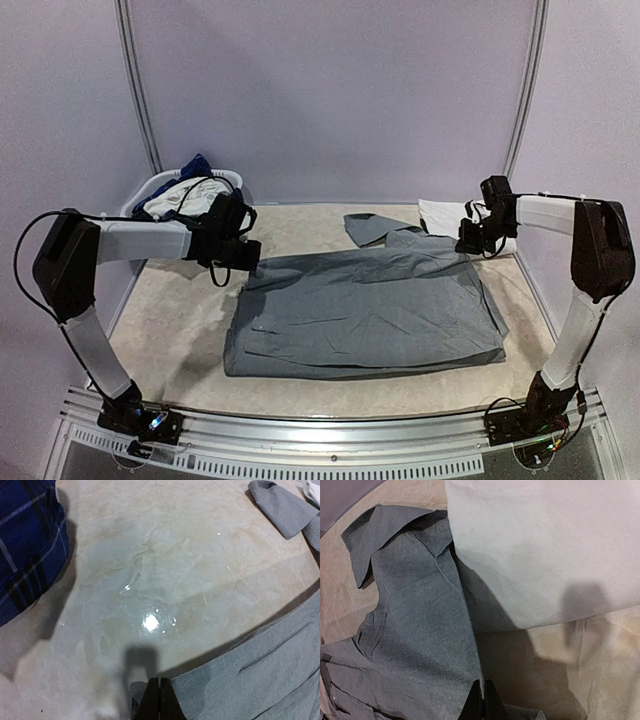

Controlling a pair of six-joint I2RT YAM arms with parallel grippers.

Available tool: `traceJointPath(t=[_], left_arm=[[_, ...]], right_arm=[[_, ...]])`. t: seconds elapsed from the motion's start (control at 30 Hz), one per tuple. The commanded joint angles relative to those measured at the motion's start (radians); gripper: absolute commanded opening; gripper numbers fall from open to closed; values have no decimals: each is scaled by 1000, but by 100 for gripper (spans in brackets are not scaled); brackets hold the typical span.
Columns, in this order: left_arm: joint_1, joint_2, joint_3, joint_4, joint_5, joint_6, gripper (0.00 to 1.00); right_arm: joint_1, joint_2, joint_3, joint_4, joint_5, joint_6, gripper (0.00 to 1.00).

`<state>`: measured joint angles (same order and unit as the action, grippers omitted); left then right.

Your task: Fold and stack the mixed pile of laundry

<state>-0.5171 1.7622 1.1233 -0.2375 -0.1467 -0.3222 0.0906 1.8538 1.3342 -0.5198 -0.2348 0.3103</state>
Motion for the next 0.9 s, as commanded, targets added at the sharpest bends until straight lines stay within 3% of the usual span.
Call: traceJointPath(t=[0.0, 0.23, 0.4, 0.67, 0.87], left_arm=[[-56, -63, -44, -15, -63, 10, 0], [-104, -130, -107, -44, -164, 9, 0], [-106, -171, -150, -53, -199, 5, 0], [-123, -203, -197, -42, -191, -3, 0], [-147, -197, -230, -21, -200, -10, 0]], right_arm=[[-3, -47, -42, 30, 45, 16, 1], [-3, -106, -109, 63, 78, 31, 6], [-3, -158, -170, 97, 83, 43, 0], [-3, -208, -269, 135, 86, 64, 0], [-3, -235, -323, 162, 95, 89, 11]])
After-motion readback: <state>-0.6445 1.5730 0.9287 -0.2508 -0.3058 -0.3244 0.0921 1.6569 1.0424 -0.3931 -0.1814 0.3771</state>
